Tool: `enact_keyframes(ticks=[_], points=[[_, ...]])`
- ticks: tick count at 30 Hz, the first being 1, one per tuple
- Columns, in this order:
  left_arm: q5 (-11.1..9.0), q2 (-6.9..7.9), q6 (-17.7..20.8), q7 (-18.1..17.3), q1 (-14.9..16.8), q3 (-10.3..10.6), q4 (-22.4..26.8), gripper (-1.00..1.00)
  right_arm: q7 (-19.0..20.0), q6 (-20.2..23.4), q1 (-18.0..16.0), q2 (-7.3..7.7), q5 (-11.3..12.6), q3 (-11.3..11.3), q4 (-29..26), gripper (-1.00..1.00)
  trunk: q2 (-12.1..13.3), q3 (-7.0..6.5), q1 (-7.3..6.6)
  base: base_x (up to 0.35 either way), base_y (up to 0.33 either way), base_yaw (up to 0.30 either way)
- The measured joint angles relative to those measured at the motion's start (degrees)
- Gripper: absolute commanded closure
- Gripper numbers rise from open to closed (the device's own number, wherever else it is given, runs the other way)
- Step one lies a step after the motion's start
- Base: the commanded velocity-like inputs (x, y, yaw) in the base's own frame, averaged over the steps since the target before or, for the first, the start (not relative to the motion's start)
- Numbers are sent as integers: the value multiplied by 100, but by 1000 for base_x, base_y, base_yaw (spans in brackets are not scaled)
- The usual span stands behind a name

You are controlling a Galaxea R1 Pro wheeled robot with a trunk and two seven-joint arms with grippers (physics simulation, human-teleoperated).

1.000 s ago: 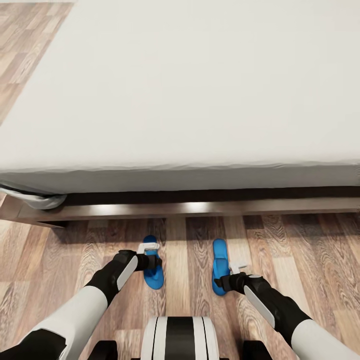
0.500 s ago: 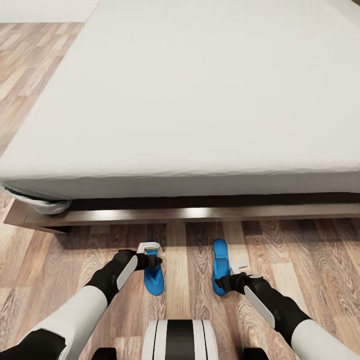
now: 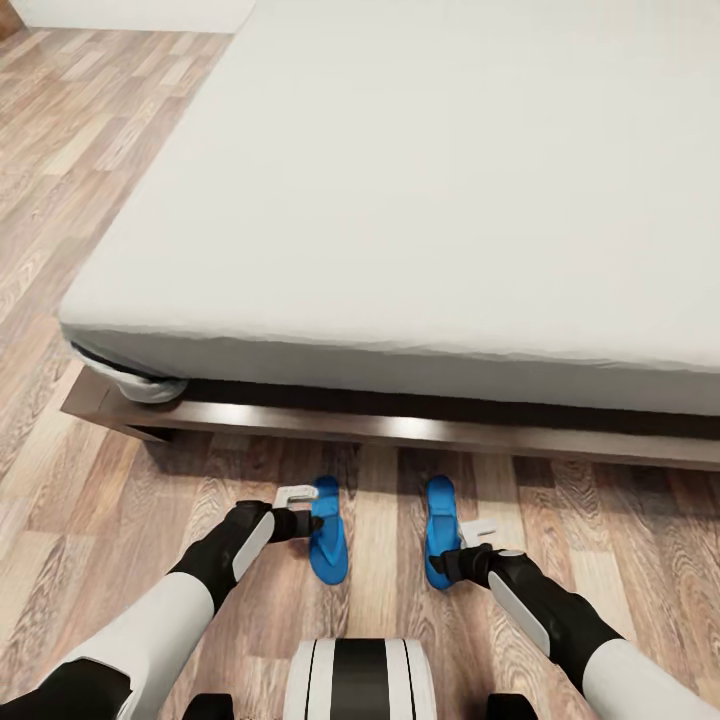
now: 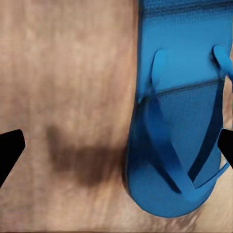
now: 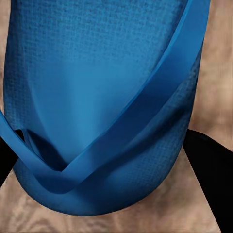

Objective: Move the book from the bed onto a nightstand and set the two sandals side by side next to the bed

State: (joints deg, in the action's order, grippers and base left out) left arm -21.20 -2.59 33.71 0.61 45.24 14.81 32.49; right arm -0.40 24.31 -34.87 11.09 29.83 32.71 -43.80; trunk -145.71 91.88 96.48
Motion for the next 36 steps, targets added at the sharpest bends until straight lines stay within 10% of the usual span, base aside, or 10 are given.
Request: enact_keyframes(ticks=[36], points=[[16, -42, -10, -5, -8, 0, -8, -100, -9, -543, -20, -63, 3, -154, 346, 100, 0, 102, -1, 11, 8, 213]])
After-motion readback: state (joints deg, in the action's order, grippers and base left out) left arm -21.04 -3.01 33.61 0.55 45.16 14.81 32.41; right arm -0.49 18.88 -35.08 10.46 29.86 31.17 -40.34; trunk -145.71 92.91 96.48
